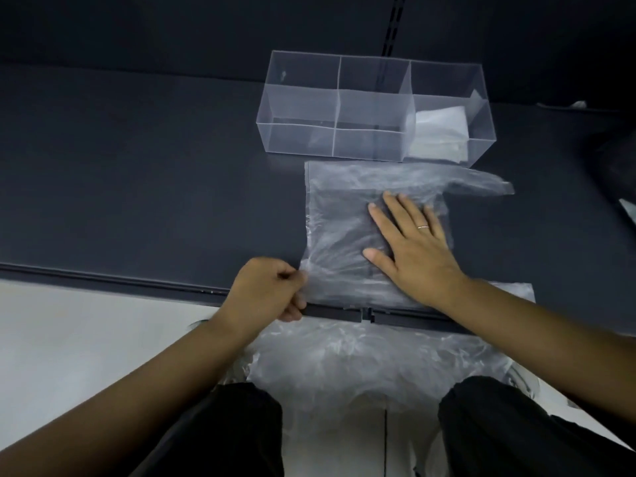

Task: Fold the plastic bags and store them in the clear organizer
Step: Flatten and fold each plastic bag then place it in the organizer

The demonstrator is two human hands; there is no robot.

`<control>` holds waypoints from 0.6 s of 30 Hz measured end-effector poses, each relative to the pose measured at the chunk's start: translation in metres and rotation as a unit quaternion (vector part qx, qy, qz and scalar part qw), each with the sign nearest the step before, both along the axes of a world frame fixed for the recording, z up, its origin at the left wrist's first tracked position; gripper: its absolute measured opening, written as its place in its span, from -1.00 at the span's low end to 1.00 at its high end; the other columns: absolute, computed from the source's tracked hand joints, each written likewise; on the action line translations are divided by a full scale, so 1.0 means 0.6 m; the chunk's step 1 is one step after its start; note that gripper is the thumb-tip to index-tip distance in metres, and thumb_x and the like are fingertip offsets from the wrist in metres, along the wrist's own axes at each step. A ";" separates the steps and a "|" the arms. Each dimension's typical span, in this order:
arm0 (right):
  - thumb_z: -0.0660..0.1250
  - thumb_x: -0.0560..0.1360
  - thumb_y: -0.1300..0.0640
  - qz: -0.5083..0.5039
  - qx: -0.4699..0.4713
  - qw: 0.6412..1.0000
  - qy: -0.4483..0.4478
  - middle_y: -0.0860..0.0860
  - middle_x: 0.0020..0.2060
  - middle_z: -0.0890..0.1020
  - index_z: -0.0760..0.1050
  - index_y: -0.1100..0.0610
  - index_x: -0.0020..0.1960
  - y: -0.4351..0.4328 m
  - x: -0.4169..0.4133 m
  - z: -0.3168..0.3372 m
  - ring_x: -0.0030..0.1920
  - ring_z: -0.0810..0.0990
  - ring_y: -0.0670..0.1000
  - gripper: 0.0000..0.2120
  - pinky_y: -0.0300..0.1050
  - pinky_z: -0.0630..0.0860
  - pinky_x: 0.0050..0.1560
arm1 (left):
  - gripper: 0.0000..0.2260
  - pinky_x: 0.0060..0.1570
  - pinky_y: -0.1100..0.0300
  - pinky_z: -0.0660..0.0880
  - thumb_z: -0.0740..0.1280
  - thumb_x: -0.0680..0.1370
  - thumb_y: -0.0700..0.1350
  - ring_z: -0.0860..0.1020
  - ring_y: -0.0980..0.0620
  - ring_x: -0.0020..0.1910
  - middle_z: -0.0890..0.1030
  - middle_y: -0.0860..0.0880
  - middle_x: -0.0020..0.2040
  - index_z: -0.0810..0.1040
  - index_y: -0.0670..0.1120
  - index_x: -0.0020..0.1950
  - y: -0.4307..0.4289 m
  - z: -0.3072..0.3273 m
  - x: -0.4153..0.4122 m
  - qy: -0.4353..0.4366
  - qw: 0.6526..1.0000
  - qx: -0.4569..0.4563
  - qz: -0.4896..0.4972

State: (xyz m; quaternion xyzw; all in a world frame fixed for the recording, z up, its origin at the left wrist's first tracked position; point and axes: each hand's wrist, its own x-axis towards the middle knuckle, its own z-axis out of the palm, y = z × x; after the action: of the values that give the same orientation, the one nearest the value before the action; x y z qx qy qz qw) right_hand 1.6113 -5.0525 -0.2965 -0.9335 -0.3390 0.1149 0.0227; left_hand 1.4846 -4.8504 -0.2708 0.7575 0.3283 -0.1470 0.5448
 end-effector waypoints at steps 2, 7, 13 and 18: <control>-0.25 0.48 -0.35 -0.018 -0.006 1.000 -0.013 -0.03 0.57 -0.11 -0.14 -0.06 0.56 -0.017 0.000 -0.012 0.55 -0.17 0.00 -0.28 0.06 -0.23 0.51 | -0.81 -0.52 0.28 0.48 0.32 0.58 -0.18 0.62 -0.02 -0.47 0.65 -0.14 -0.39 0.60 -0.23 -0.20 0.014 0.003 -0.009 0.038 0.993 -0.100 0.054; -0.28 0.45 -0.38 -0.042 -0.013 0.999 -0.007 -0.03 0.57 -0.13 -0.15 -0.05 0.56 -0.032 -0.001 -0.007 0.55 -0.18 0.00 -0.24 0.07 -0.23 0.51 | -0.81 -0.48 0.24 0.52 0.31 0.58 -0.16 0.62 -0.03 -0.47 0.64 -0.14 -0.41 0.59 -0.22 -0.18 0.036 0.022 -0.014 0.093 0.991 -0.091 -0.008; -0.17 0.59 -0.26 -0.003 0.068 0.997 -0.021 0.01 0.56 -0.03 -0.04 0.04 0.57 0.001 -0.028 0.018 0.55 -0.12 0.00 -0.36 -0.06 -0.31 0.49 | -0.76 0.15 0.18 0.42 0.18 0.61 -0.04 0.58 -0.06 0.04 0.63 -0.07 0.06 0.57 -0.08 0.16 -0.008 0.019 0.016 -0.257 0.876 0.384 -0.138; -0.21 0.55 -0.29 -0.027 0.026 0.999 -0.015 0.00 0.56 -0.10 -0.11 0.04 0.57 -0.022 -0.046 -0.004 0.55 -0.15 -0.01 -0.32 -0.01 -0.25 0.52 | -0.33 0.51 -0.08 -0.11 -0.22 0.57 0.29 -0.08 -0.01 0.55 -0.01 -0.06 0.58 -0.09 -0.11 0.55 -0.005 -0.053 0.001 -0.106 0.784 0.493 -0.361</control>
State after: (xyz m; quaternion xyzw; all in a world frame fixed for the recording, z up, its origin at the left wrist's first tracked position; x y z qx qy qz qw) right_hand 1.5839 -5.0657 -0.2992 -0.9430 -0.3166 0.0916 0.0453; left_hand 1.4852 -4.8536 -0.3027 0.9969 -0.0014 -0.0699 0.0354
